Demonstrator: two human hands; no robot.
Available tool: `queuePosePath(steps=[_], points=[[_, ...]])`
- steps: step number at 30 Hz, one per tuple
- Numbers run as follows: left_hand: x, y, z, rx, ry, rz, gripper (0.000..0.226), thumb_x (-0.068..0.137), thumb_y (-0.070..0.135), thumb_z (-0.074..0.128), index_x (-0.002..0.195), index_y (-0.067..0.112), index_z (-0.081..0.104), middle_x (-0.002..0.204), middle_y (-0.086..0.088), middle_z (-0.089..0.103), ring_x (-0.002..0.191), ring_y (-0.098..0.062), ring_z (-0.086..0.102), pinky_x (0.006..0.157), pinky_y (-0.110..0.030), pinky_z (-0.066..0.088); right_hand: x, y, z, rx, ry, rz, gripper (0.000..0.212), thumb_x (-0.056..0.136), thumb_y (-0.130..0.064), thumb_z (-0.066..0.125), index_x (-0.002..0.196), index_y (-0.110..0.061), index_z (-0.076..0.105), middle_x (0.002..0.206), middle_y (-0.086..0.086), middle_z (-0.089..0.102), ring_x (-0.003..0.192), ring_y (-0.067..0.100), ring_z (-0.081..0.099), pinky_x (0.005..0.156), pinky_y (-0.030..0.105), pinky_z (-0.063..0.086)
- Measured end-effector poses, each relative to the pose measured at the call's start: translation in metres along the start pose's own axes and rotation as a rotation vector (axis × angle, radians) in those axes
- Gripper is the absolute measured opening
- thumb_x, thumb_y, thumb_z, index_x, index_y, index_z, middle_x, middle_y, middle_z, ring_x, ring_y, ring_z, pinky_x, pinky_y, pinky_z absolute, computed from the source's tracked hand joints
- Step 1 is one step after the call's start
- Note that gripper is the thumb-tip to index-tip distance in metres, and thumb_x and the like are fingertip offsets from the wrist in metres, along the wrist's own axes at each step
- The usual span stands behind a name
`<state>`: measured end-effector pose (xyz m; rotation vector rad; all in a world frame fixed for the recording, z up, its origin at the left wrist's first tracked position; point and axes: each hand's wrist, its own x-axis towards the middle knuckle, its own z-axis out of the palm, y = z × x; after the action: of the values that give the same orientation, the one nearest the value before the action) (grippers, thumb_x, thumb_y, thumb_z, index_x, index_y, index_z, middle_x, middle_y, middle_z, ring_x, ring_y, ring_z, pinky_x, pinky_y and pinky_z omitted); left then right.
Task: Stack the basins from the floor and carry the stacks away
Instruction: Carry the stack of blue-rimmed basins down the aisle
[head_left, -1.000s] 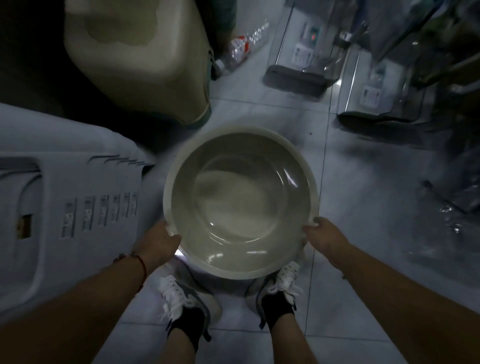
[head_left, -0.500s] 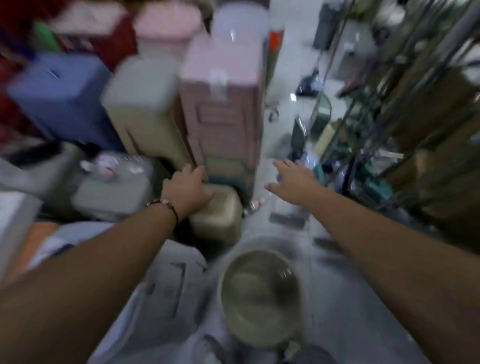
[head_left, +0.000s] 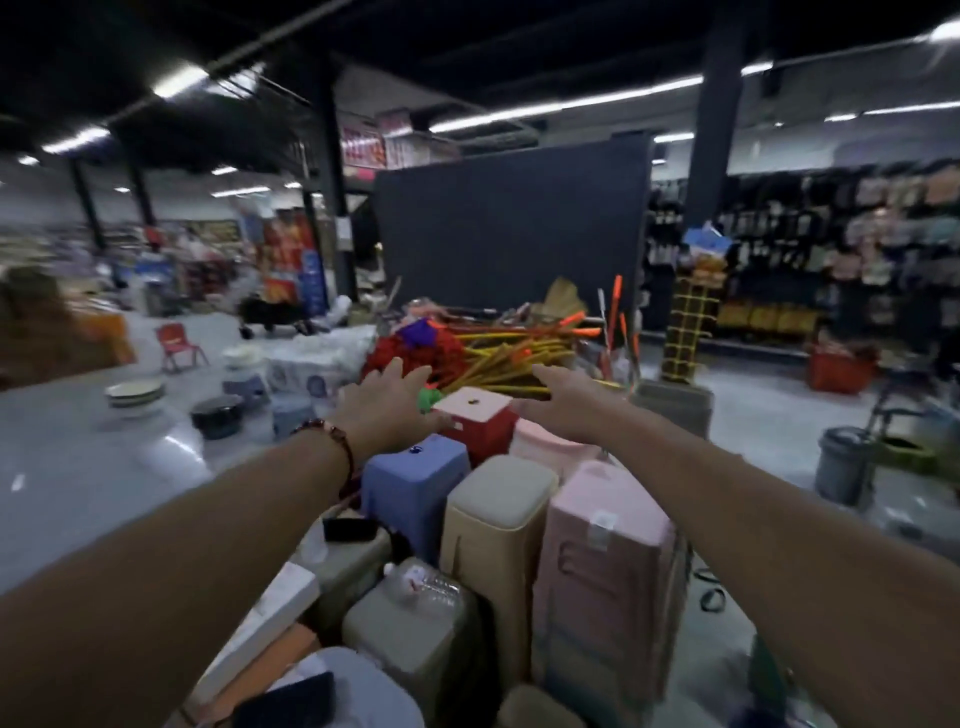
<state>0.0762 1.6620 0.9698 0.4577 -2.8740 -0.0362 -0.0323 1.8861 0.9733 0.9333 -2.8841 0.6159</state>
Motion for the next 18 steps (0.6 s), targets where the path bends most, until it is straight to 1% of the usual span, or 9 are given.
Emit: queuePosePath(steps=[2,4,6,7,8,10,11,14,18], points=[[-0.017,-0.01,-0.019,-0.028,-0.001,-0.063,0.096,0.074,0.084,0.04,0.154,0.034,0.023,0.164,-0.005,0.02,0.147,-0.031,0.025,0.113,-0.05,0.034,0.001,-0.028,-0.008,0.036,-0.035,-0.077,0.085,0.085,-0.07,0.053,0.154,-0.03,0.025,0.161,0.002,0.026,0.146,0.028,0.027,0.116,0.046,0.03],[-0.04,-0.019,-0.033,-0.051,0.021,-0.108,0.089,0.08,0.075,0.047,0.154,0.03,0.026,0.161,-0.005,0.027,0.146,-0.028,0.029,0.112,-0.046,0.035,0.0,-0.055,-0.01,0.059,-0.06,-0.181,0.083,0.087,-0.066,0.055,0.155,-0.027,0.026,0.16,0.003,0.03,0.143,0.027,0.034,0.114,0.042,0.033],[-0.066,-0.029,-0.04,-0.04,0.034,-0.157,0.079,0.089,0.063,0.053,0.154,0.026,0.027,0.159,-0.008,0.029,0.144,-0.028,0.032,0.113,-0.042,0.034,-0.004,-0.078,-0.006,0.1,-0.112,-0.255,0.08,0.089,-0.062,0.055,0.155,-0.025,0.026,0.157,0.003,0.035,0.134,0.027,0.046,0.108,0.041,0.041],[-0.081,-0.035,-0.043,-0.025,0.021,-0.191,0.081,0.088,0.064,0.052,0.155,0.027,0.024,0.161,-0.008,0.027,0.144,-0.028,0.032,0.114,-0.042,0.034,-0.007,-0.091,0.0,0.131,-0.136,-0.296,0.078,0.091,-0.059,0.055,0.154,-0.024,0.027,0.154,0.004,0.039,0.129,0.027,0.051,0.105,0.04,0.045],[-0.092,-0.04,-0.045,-0.019,-0.006,-0.216,0.085,0.086,0.068,0.05,0.156,0.028,0.021,0.162,-0.007,0.024,0.145,-0.029,0.031,0.114,-0.044,0.033,-0.011,-0.098,0.005,0.152,-0.148,-0.323,0.075,0.092,-0.055,0.056,0.154,-0.023,0.029,0.152,0.006,0.041,0.128,0.028,0.052,0.103,0.038,0.045],[-0.124,-0.056,-0.048,-0.006,-0.045,-0.311,0.091,0.082,0.075,0.045,0.157,0.031,0.016,0.164,-0.005,0.018,0.147,-0.028,0.027,0.116,-0.047,0.031,-0.02,-0.121,0.018,0.17,-0.197,-0.404,0.075,0.093,-0.053,0.056,0.155,-0.02,0.027,0.155,0.005,0.038,0.135,0.029,0.045,0.103,0.034,0.041],[-0.139,-0.066,-0.049,0.007,-0.051,-0.363,0.09,0.084,0.075,0.046,0.157,0.032,0.014,0.165,-0.004,0.015,0.148,-0.028,0.026,0.117,-0.047,0.03,-0.025,-0.133,0.024,0.181,-0.228,-0.438,0.076,0.094,-0.054,0.055,0.155,-0.021,0.026,0.158,0.004,0.033,0.139,0.027,0.041,0.104,0.033,0.038],[-0.185,-0.099,-0.05,0.071,-0.049,-0.5,0.087,0.086,0.074,0.047,0.157,0.034,0.013,0.165,-0.003,0.014,0.148,-0.027,0.026,0.116,-0.048,0.031,-0.041,-0.175,0.04,0.196,-0.289,-0.526,0.075,0.095,-0.054,0.053,0.156,-0.022,0.024,0.161,0.002,0.025,0.145,0.024,0.03,0.114,0.035,0.03],[-0.235,-0.152,-0.057,0.112,-0.052,-0.605,0.087,0.088,0.073,0.045,0.157,0.034,0.008,0.166,-0.003,0.011,0.15,-0.027,0.02,0.118,-0.048,0.027,-0.053,-0.231,0.067,0.171,-0.318,-0.62,0.077,0.092,-0.062,0.05,0.156,-0.028,0.024,0.163,-0.002,0.022,0.147,0.02,0.025,0.119,0.04,0.025]])
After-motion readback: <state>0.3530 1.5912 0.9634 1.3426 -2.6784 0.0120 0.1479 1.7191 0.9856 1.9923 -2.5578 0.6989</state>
